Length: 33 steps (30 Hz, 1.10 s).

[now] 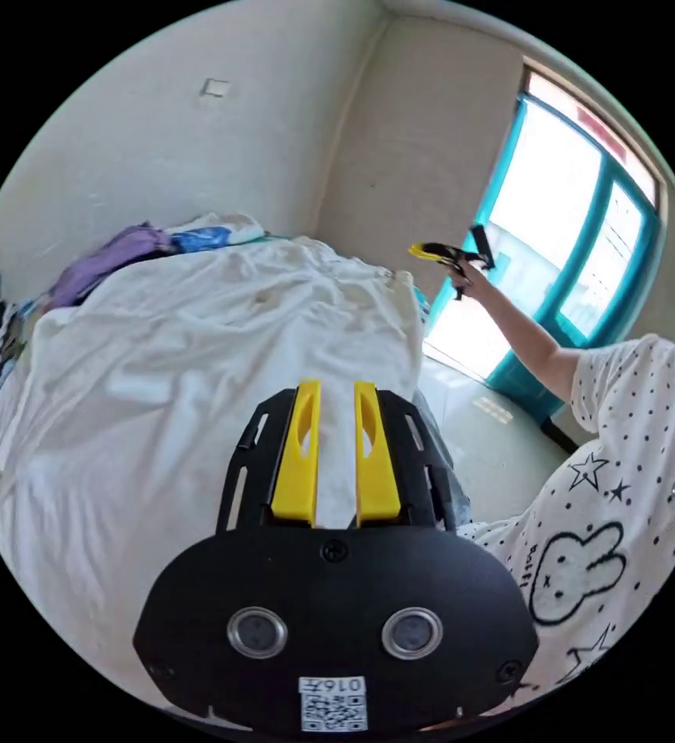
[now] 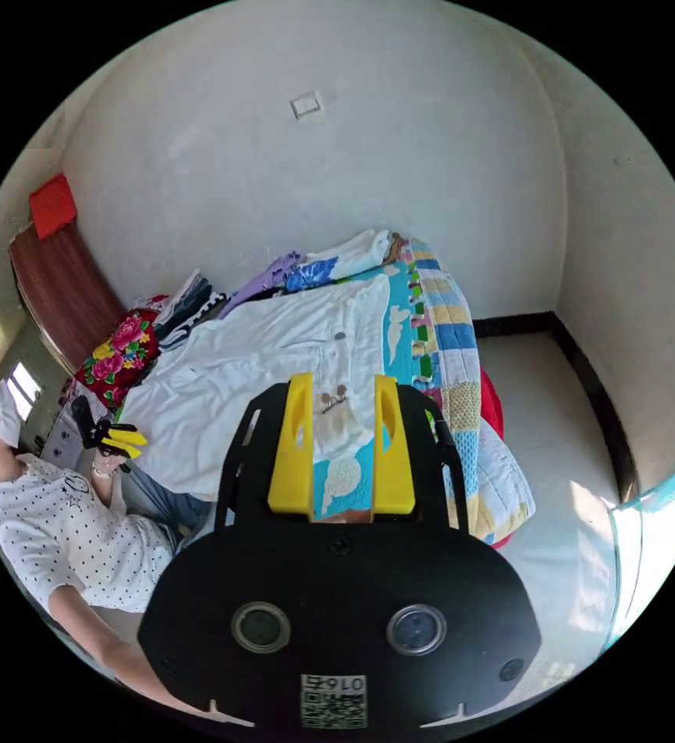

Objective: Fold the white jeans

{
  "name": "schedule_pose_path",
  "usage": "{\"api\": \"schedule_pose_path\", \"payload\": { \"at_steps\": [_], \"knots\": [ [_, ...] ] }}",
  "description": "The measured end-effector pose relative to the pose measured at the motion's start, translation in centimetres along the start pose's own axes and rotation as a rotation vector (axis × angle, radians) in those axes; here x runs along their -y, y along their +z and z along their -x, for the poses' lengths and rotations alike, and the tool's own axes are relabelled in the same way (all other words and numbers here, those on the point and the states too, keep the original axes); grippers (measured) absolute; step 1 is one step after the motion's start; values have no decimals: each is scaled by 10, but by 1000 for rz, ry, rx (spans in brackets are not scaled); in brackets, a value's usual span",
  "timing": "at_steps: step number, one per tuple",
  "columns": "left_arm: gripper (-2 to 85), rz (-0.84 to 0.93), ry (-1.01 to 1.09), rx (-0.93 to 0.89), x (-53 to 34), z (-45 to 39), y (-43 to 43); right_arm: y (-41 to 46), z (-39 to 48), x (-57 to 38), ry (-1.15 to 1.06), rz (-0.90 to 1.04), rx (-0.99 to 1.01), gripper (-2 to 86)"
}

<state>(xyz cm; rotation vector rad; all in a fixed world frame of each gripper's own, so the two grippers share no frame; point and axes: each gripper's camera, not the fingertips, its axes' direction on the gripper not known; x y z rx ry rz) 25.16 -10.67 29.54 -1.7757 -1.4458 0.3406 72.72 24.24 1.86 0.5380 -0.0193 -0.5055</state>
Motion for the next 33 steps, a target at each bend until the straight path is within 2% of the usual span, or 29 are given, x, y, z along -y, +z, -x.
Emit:
{"api": "schedule_pose_path", "payload": {
  "at_steps": [2, 4, 6, 7, 10, 13, 15, 17, 20, 24, 28, 31, 33],
  "knots": [
    [81, -40, -191, 176, -41, 61, -55, -9, 42, 1, -77, -63, -9, 101],
    [101, -39, -450, 447, -106, 126, -129, -4, 92, 2, -168, -45, 5, 103],
    [111, -44, -565, 602, -152, 151, -175, 15, 165, 1, -291, -22, 56, 109],
    [115, -27, -630, 665, -179, 161, -197, 21, 184, 0, -326, -19, 72, 110],
    [120, -8, -672, 691, -229, 175, -221, 59, 280, -3, -495, -3, 191, 117],
    [122, 23, -642, 586, -259, 183, -213, 97, 375, -13, -707, 28, 488, 121],
    [118, 46, -627, 521, -272, 185, -200, 124, 444, -22, -810, 20, 767, 123],
    [105, 37, -597, 568, -282, 179, -192, 144, 491, -25, -806, -2, 889, 123],
    [39, 49, -590, 606, -294, 167, -183, 173, 563, -29, -775, -4, 986, 121],
    [-4, -27, -412, 623, -290, 96, -172, 192, 650, -29, -865, 26, 988, 113],
    [-8, -74, -182, 584, -283, 6, -124, 198, 714, -6, -814, -45, 980, 81],
    [-9, 7, -91, 699, -286, -41, -71, 217, 770, 17, -653, -57, 814, 85],
    [-9, 80, -45, 782, -292, -61, -39, 243, 822, 26, -612, 25, 633, 103]
  ]
}}
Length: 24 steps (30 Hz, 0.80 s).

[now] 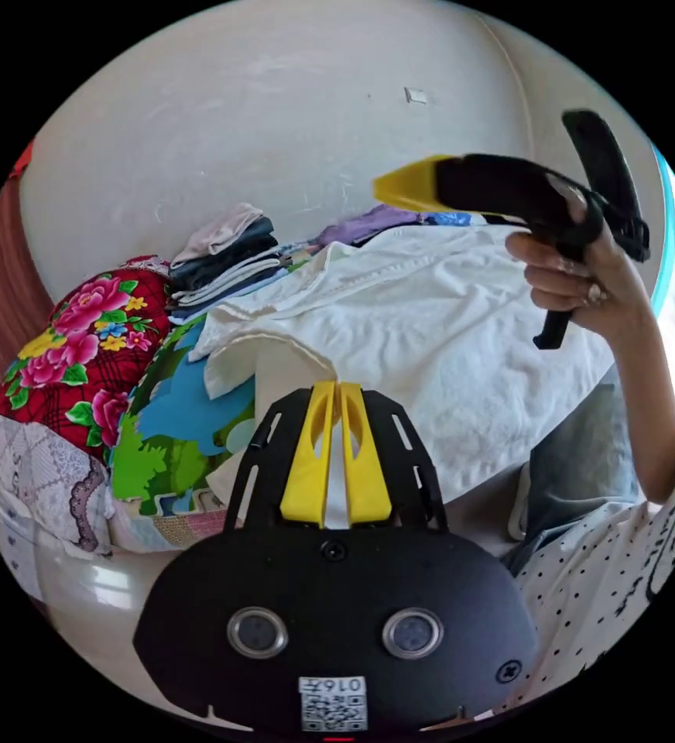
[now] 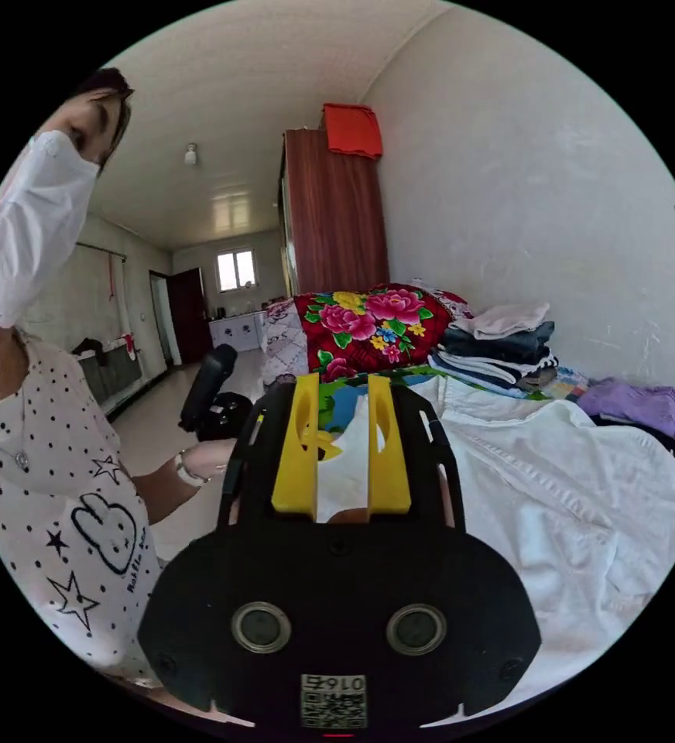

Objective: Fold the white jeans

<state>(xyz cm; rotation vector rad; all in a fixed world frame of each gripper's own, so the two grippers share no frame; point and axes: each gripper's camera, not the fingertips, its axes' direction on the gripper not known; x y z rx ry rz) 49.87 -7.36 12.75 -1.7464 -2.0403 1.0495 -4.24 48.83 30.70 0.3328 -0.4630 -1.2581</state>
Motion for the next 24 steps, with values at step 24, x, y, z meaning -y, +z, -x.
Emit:
{"api": "schedule_pose_path", "payload": {
  "at_steps": [24],
  "knots": [
    [8, -47, -79, -34, -160, -85, 34, 361, 162, 158, -912, 644, -684, 21]
  ]
}}
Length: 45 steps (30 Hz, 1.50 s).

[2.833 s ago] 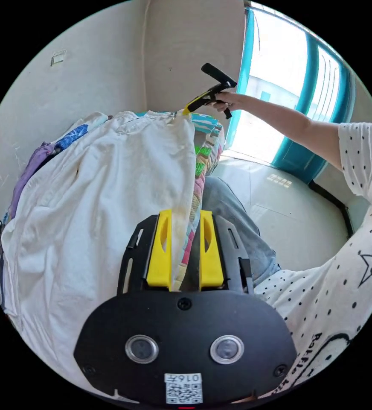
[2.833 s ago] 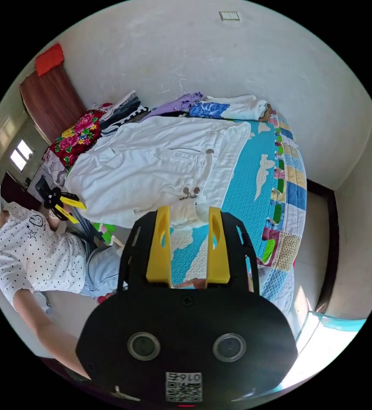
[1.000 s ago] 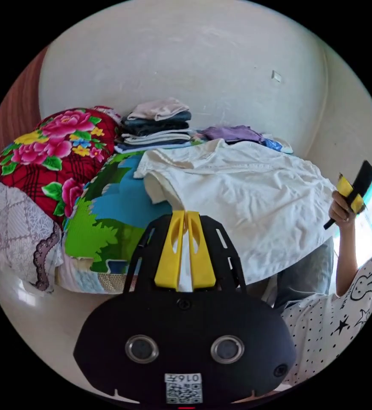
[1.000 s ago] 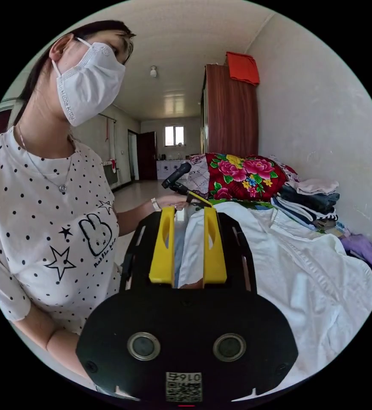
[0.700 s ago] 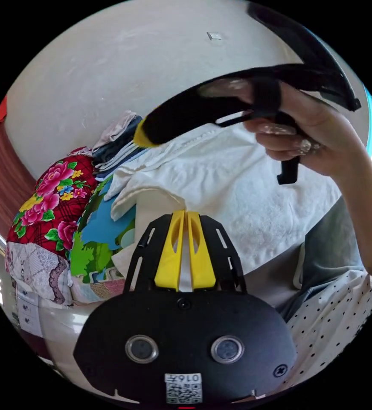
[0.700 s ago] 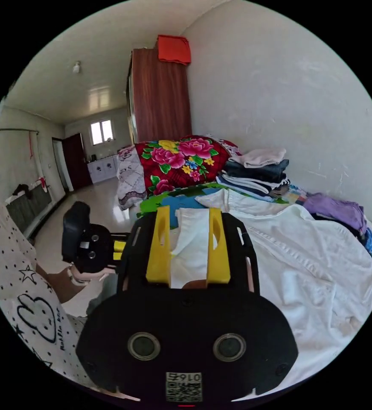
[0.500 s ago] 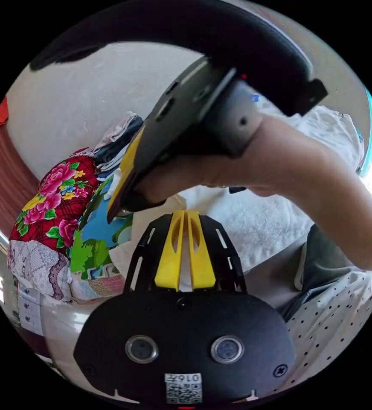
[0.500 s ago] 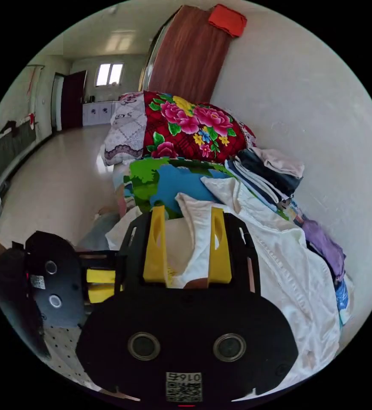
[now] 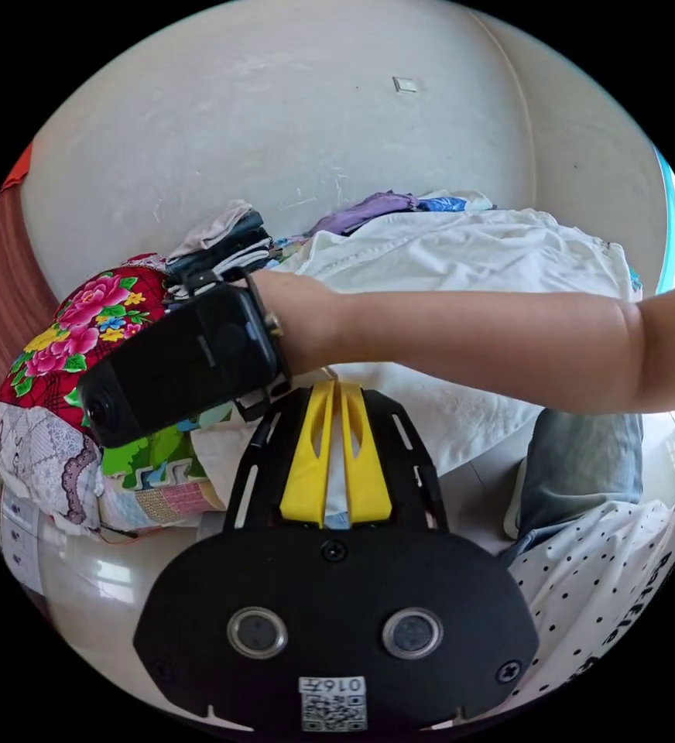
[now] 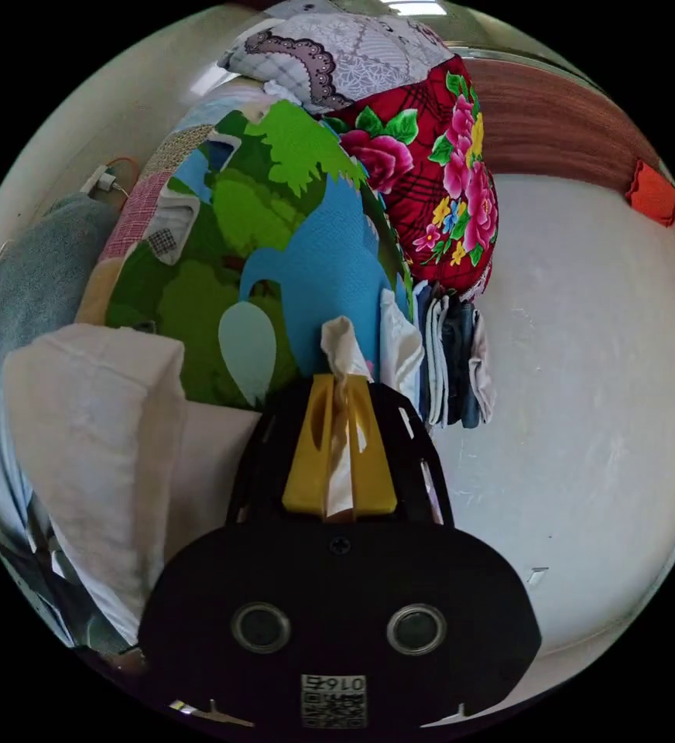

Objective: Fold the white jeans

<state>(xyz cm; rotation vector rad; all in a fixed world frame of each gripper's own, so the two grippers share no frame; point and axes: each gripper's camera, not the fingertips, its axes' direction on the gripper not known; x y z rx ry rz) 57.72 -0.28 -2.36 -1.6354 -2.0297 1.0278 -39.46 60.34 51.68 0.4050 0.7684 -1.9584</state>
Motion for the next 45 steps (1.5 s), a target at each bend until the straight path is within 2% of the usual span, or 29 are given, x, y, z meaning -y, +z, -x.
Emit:
{"api": "schedule_pose_path", "payload": {
  "at_steps": [5, 9, 15, 18, 23, 25, 27, 29, 33, 37, 40, 45],
  "knots": [
    [76, -109, -227, -76, -72, 60, -15, 4, -104, -26, 414, -143, 292, 9],
    [125, -168, -397, -31, -141, 111, -13, 28, -185, -72, 637, -214, 527, 7],
    [138, -172, -422, -307, -194, 159, 54, 64, -242, -127, 807, -334, 741, 5],
    [143, -167, -488, -338, -214, 177, 78, 78, -259, -146, 849, -358, 763, 5],
    [135, -177, -490, -237, -247, 186, 92, 99, -285, -173, 890, -386, 792, 5],
    [111, -138, -463, -388, -256, 187, 116, 107, -293, -179, 903, -398, 808, 5],
    [89, -142, -492, -451, -263, 185, 133, 117, -302, -181, 910, -405, 825, 5],
    [61, -149, -545, -377, -272, 182, 142, 122, -308, -181, 909, -409, 824, 5],
    [37, -296, -534, -278, -287, 176, 120, 134, -327, -181, 947, -423, 832, 4],
    [29, -376, -562, -155, -300, 173, 81, 150, -352, -161, 988, -477, 934, 4],
    [27, -315, -636, -95, -306, 170, 73, 172, -358, -109, 927, -374, 950, 5],
    [32, -151, -757, -45, -320, 164, 100, 226, -308, -11, 719, -72, 908, 15]
  ]
}}
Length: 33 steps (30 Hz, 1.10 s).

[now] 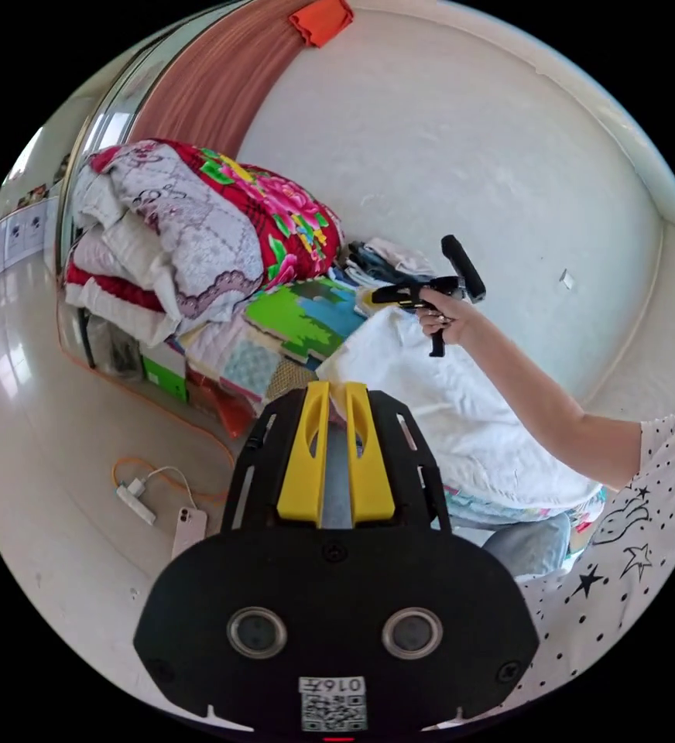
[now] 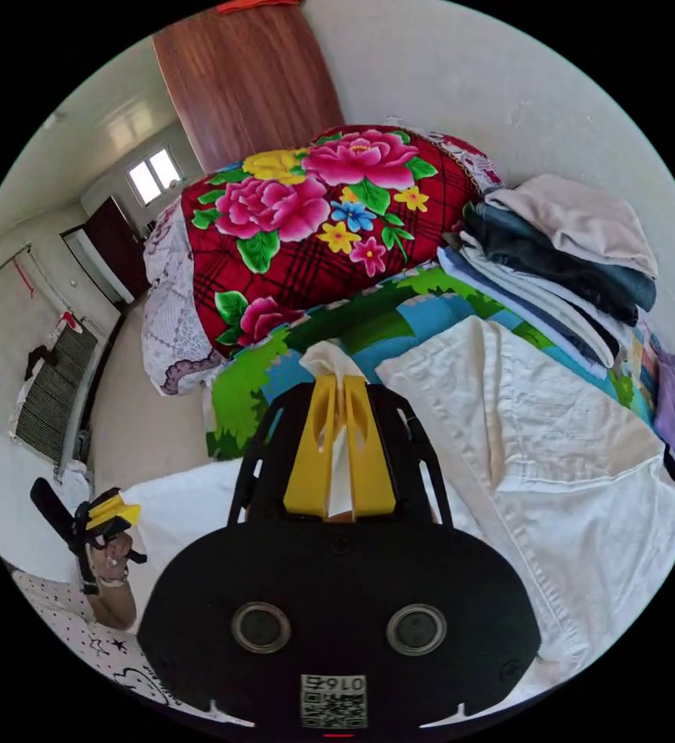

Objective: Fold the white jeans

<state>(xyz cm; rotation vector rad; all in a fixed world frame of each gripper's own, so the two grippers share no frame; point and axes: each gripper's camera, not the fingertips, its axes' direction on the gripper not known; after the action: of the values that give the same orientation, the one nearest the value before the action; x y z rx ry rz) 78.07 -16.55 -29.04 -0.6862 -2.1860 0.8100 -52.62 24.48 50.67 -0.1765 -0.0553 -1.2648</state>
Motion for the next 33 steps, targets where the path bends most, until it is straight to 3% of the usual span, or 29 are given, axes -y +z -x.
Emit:
{"api": "schedule_pose_path", "payload": {
  "at_steps": [2, 4, 8, 10, 13, 18, 24, 29, 33],
  "knots": [
    [43, 75, -49, -10, -1, 3, 18, 29, 3, 4, -2, 82, -76, 25],
    [51, 98, -87, 2, 0, 2, 32, 20, -1, 0, 18, 2, -71, 43],
    [39, 55, -90, 118, 17, -10, 41, -22, -28, -8, -44, -60, 223, 119],
    [39, 6, -17, 152, 38, -33, 51, -54, -49, -20, -47, -148, 246, 119],
    [46, -11, 121, 95, 78, -72, 85, -98, -88, -46, -63, -238, 76, 106],
    [77, -6, 426, -58, 170, -165, 176, -127, -138, -96, -115, -79, -309, 110],
    [99, 135, 821, -131, 276, -324, 349, -187, -156, -186, -79, -294, -379, 111],
    [103, 356, 988, -52, 312, -417, 489, -207, -170, -181, -127, -256, -504, 111],
    [97, 470, 1050, 89, 318, -447, 576, -212, -199, -153, -96, -206, -458, 106]
  ]
}}
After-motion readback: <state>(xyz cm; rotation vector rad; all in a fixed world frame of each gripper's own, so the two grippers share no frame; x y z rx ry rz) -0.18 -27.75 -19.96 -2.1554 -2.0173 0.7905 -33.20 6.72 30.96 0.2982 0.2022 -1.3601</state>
